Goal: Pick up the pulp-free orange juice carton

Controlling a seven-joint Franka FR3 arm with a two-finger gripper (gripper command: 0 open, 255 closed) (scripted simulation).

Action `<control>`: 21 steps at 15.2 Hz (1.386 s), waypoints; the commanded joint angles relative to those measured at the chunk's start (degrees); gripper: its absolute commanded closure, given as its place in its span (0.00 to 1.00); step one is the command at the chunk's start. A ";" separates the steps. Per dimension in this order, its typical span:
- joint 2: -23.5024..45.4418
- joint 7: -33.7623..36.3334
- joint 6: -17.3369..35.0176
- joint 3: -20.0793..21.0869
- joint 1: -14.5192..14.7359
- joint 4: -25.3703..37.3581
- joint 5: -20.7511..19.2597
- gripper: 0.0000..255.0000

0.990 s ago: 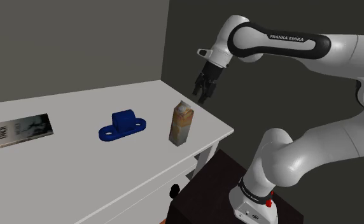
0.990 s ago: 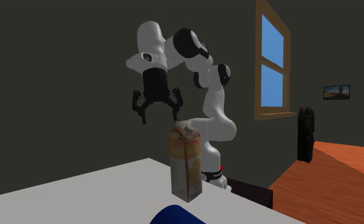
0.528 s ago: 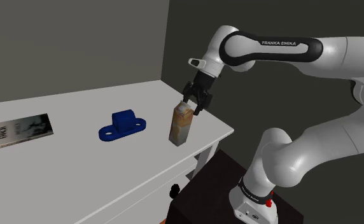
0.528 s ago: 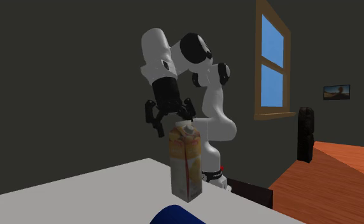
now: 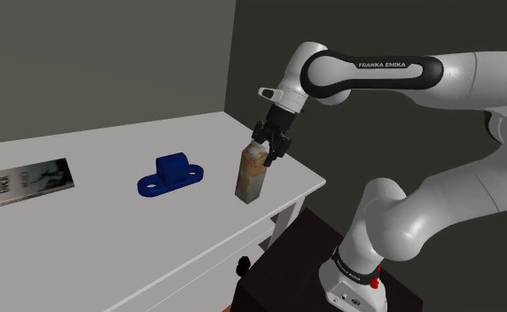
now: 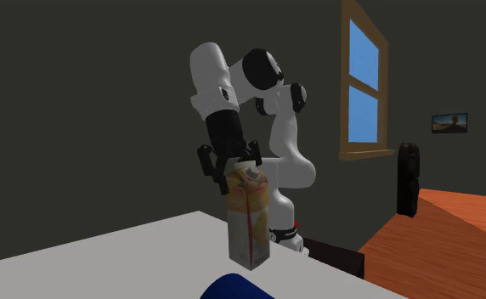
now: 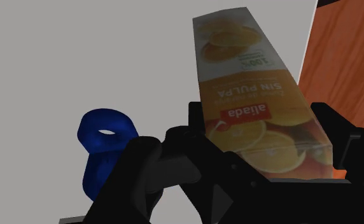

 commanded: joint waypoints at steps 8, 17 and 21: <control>-0.14 0.48 -1.49 0.13 0.00 1.29 -0.12 1.00; -0.29 2.51 -8.03 0.56 0.19 7.98 -0.37 1.00; -0.02 3.35 -10.85 0.69 0.34 11.19 -0.41 1.00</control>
